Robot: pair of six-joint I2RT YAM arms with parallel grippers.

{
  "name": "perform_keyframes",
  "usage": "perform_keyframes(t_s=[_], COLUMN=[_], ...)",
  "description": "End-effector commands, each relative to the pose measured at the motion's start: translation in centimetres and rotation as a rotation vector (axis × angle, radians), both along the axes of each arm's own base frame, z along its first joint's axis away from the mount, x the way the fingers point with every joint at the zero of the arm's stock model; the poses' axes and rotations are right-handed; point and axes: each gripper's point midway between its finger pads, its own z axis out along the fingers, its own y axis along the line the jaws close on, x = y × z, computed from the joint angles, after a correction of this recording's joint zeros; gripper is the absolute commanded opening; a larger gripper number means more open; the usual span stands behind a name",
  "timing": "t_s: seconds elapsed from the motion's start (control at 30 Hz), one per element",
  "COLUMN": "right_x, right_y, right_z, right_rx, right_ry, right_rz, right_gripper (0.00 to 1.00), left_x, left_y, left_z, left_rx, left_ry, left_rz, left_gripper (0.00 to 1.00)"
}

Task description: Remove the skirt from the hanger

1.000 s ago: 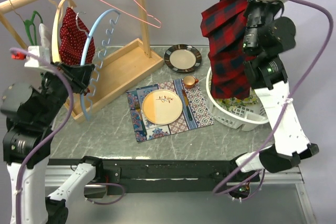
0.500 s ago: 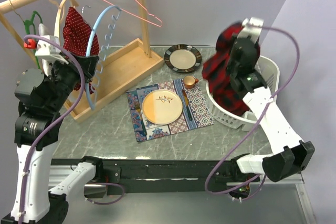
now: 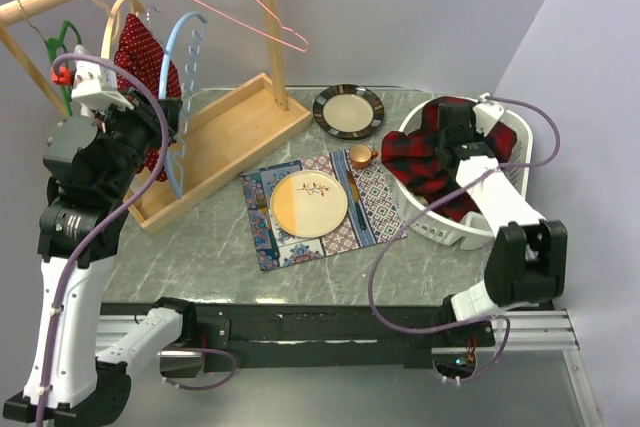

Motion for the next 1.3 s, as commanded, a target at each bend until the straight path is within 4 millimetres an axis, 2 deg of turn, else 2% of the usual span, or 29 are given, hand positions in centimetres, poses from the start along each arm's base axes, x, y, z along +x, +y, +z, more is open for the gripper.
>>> perform_keyframes(t_s=[0.0, 0.07, 0.1, 0.17, 0.27, 0.3, 0.37, 0.4, 0.47, 0.5, 0.53, 0.57, 0.6, 0.73, 0.9, 0.97, 1.07, 1.1, 1.2, 1.23, 1.27], right_x=[-1.2, -1.7, -2.1, -2.4, -2.6, -2.7, -2.7, -2.5, -2.6, -2.6, -2.6, -2.6, -2.5, -3.0, -3.8, -3.9, -2.7, -2.5, -1.8, -2.0, -1.4], right_y=[-1.3, -1.8, -2.8, -3.4, -3.9, -4.1, -4.2, -3.5, -3.1, -2.9, -2.7, -2.7, -2.5, -1.4, 0.2, 1.0, 4.7, 6.9, 9.1, 9.2, 9.3], right_z=[-5.9, -7.7, -8.5, -9.1, -8.3, -8.1, -6.6, -5.8, -3.1, -2.4, -1.7, -0.5, -0.1, 1.3, 4.6, 6.5, 8.2, 8.3, 7.2, 5.1, 4.6], right_rx=[0.114, 0.151, 0.178, 0.21, 0.2, 0.197, 0.192, 0.207, 0.197, 0.194, 0.199, 0.196, 0.198, 0.217, 0.23, 0.245, 0.338, 0.403, 0.486, 0.506, 0.507], right_ry=[0.119, 0.141, 0.149, 0.15, 0.137, 0.135, 0.11, 0.096, 0.047, 0.032, 0.024, 0.008, 0.0, 0.013, 0.008, -0.049, -0.151, -0.162, -0.196, -0.169, -0.192], right_rz=[-0.099, -0.113, -0.139, -0.147, -0.149, -0.155, -0.147, -0.116, -0.088, -0.078, -0.063, -0.061, -0.049, 0.031, 0.114, 0.162, 0.362, 0.46, 0.547, 0.536, 0.539], right_gripper=[0.0, 0.0, 0.0, 0.0, 0.0, 0.04, 0.19, 0.34, 0.45, 0.55, 0.59, 0.62, 0.67, 0.7, 0.77, 0.78, 0.72, 0.61, 0.43, 0.41, 0.39], left_x=[-0.1, 0.0, 0.0, 0.1, 0.7, 1.0, 1.3, 1.7, 2.1, 2.5, 2.4, 2.5, 2.4, 2.3, 2.4, 2.7, 2.9, 3.0, 3.2, 3.2, 3.4], left_y=[0.6, 0.4, 0.5, 0.4, 1.0, 1.0, 1.2, 1.2, 1.0, 0.8, 0.7, 0.6, 0.6, 0.7, 0.3, 0.2, 0.2, 0.3, 0.4, 0.3, 0.3], left_z=[3.1, 3.1, 3.2, 3.1, 2.9, 2.8, 2.7, 2.5, 2.4, 2.0, 2.2, 2.0, 2.0, 2.0, 2.4, 2.0, 1.7, 1.7, 2.0, 2.2, 2.3], left_rx=[-0.022, -0.029, -0.032, -0.035, -0.03, -0.024, -0.015, -0.011, -0.004, 0.0, 0.003, 0.008, 0.009, 0.008, 0.0, -0.004, 0.003, 0.004, -0.001, -0.003, -0.005], left_ry=[-0.089, -0.09, -0.095, -0.095, -0.08, -0.074, -0.069, -0.058, -0.05, -0.035, -0.036, -0.03, -0.034, -0.041, -0.037, -0.039, -0.037, -0.036, -0.044, -0.047, -0.05], left_rz=[0.034, 0.024, 0.025, 0.026, 0.062, 0.065, 0.078, 0.083, 0.074, 0.067, 0.059, 0.052, 0.053, 0.058, 0.036, 0.033, 0.038, 0.041, 0.05, 0.045, 0.044], left_gripper=[0.01, 0.01, 0.01, 0.01, 0.01, 0.01, 0.01, 0.01, 0.01, 0.01, 0.01, 0.01, 0.01, 0.01, 0.01, 0.01, 0.01, 0.01, 0.01, 0.01, 0.01])
